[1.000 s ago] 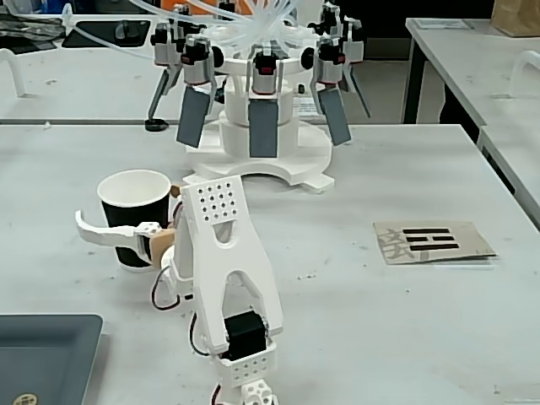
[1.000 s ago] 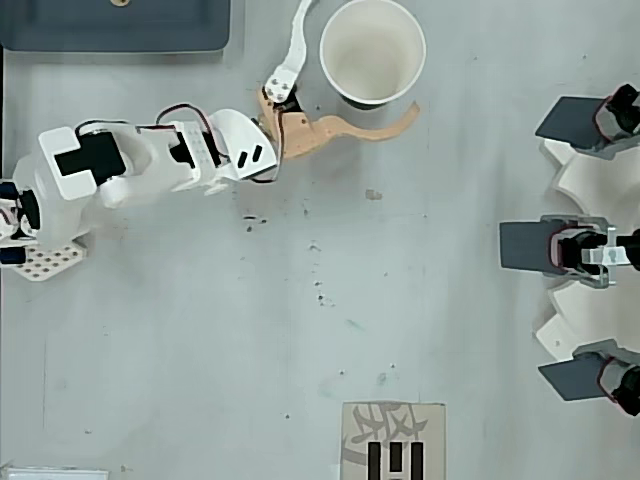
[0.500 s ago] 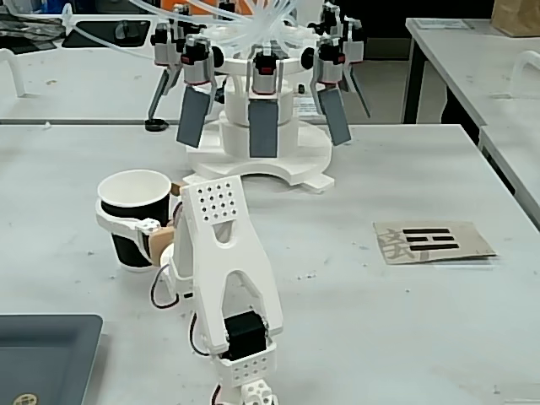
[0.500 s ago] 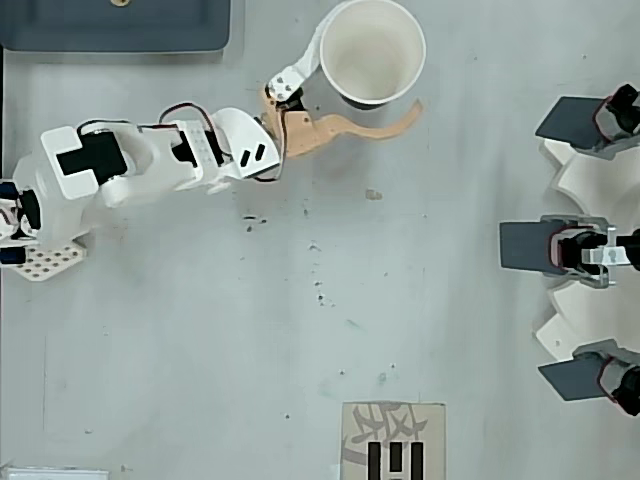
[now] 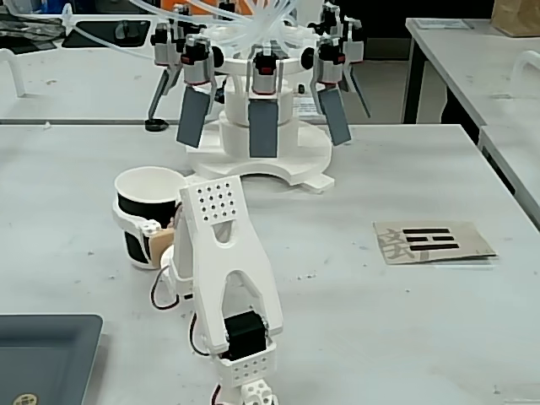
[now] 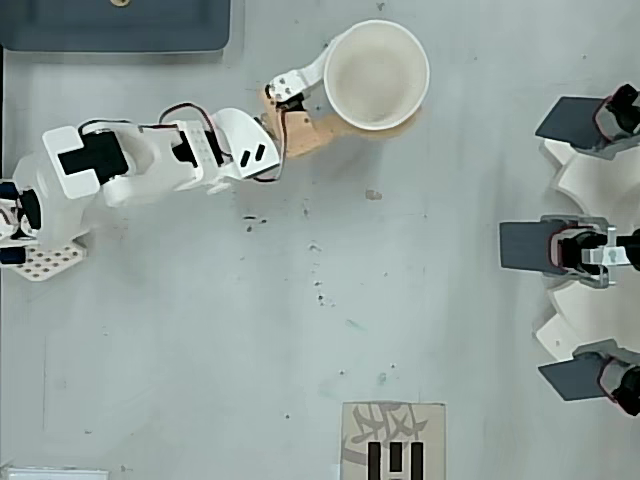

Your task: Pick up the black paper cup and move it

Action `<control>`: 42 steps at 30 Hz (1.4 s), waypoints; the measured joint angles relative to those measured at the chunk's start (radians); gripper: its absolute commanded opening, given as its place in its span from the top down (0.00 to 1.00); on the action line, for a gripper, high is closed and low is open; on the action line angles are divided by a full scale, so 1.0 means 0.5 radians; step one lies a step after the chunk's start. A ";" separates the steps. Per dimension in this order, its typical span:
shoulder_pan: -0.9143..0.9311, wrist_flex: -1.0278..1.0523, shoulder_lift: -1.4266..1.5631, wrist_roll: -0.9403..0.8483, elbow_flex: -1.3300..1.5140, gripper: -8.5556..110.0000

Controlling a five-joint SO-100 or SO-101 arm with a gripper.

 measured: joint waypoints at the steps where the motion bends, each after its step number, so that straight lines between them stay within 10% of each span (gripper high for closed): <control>1: 0.000 0.000 0.000 0.000 0.000 0.84; 42: 0.086 0.000 1.034 -0.077 1.037 0.89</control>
